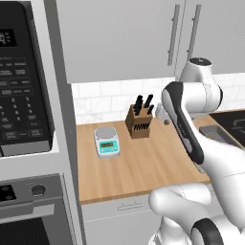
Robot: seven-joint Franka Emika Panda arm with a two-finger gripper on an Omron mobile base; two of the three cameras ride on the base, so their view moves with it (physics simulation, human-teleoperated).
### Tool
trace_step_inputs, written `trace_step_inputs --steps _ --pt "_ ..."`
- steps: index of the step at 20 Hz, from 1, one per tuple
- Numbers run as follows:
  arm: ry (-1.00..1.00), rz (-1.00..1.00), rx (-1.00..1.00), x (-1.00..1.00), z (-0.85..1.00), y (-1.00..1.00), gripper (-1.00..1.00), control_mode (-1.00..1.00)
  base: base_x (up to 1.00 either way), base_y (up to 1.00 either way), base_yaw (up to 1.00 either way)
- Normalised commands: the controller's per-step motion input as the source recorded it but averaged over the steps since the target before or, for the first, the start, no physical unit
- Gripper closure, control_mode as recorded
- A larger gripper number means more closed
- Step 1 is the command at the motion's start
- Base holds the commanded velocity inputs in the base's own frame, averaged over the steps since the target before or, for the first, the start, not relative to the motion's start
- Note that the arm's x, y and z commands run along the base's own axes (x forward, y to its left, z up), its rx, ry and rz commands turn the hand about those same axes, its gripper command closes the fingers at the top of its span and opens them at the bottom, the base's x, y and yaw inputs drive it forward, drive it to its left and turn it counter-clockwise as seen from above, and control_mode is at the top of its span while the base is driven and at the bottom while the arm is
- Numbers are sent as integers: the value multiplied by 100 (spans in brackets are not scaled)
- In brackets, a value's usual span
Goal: Take the meat container that has the shrimp and place it on the second highest rack of the freezer. Then take the vegetable container that has the cucumber and bell pepper and place it on the highest rack of the freezer.
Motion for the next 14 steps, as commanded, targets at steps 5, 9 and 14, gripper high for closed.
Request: trace_step_inputs --steps 5,9,14 --pt "0 -44 6 -17 -38 -65 -100 -100 0 0 0" --pt "0 -46 14 0 -18 -63 -100 -100 0 0 0" --pt "0 -42 17 -7 -19 -69 -100 -100 0 0 0"
